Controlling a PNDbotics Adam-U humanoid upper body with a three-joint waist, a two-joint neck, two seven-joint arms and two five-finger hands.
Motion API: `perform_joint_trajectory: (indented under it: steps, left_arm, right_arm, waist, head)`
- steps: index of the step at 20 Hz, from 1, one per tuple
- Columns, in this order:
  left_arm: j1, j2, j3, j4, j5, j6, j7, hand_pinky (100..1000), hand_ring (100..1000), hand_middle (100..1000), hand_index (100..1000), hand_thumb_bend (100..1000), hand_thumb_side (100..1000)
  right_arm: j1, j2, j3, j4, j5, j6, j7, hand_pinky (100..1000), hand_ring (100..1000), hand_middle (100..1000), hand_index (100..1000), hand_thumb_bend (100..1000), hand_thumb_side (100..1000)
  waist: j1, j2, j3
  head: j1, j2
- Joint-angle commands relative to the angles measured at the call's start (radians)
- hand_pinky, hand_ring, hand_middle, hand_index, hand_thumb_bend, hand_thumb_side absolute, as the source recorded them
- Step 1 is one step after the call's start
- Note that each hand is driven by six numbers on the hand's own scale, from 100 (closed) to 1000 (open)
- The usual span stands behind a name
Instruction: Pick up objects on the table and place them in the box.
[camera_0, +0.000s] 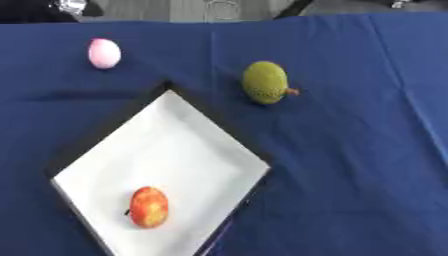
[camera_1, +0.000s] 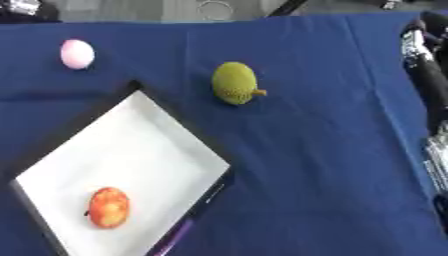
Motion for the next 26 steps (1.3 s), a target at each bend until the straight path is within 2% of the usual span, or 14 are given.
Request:
perform_joint_trajectory:
  steps: [1,5,10,14,19,26]
  left_arm:
    - [-0.047,-0.007,0.031,0.059,-0.050,-0.039,-0.029,881,884,780,852,760,383]
    - [-0.077,-0.031,0.065,0.133,-0.172,-0.040,-0.031,887,891,797,861,772,391]
    - [-0.084,-0.039,0.113,0.197,-0.328,0.008,0.044,886,891,803,857,756,383]
    - [-0.084,-0.043,0.158,0.249,-0.361,0.054,0.090,881,888,802,861,724,386]
    - [-0.085,-0.041,0.183,0.290,-0.373,0.095,0.117,878,885,803,863,699,382]
    - [-0.083,-0.028,0.213,0.325,-0.418,0.165,0.165,870,878,800,851,612,367]
  right_arm:
    - [-0.020,-0.027,0.002,-0.023,0.001,0.001,0.005,882,879,854,888,100,631]
    - [-0.038,-0.025,0.010,-0.025,0.002,0.003,0.012,882,878,852,888,100,634]
    - [-0.044,-0.019,0.016,-0.023,0.008,0.008,0.016,882,879,853,887,100,642]
    - [-0.055,-0.014,0.023,-0.023,0.012,0.010,0.021,882,879,853,888,100,645]
    - [-0.070,-0.010,0.030,-0.026,0.014,0.012,0.028,882,880,853,888,100,648]
    - [-0.071,-0.005,0.036,-0.024,0.020,0.016,0.033,882,880,853,888,100,649]
  waist:
    - [0.007,0.004,-0.012]
    - [0.012,0.023,-0.039]
    - [0.019,0.043,-0.060]
    - [0.024,0.058,-0.078]
    - [0.033,0.075,-0.105]
    - [0.042,0.087,-0.124]
  head:
    - [0.020,-0.030]
    - [0.056,-0.055]
    - [0.080,-0.073]
    - [0.106,-0.080]
    - [0.155,-0.095]
    - [0.182,-0.108]
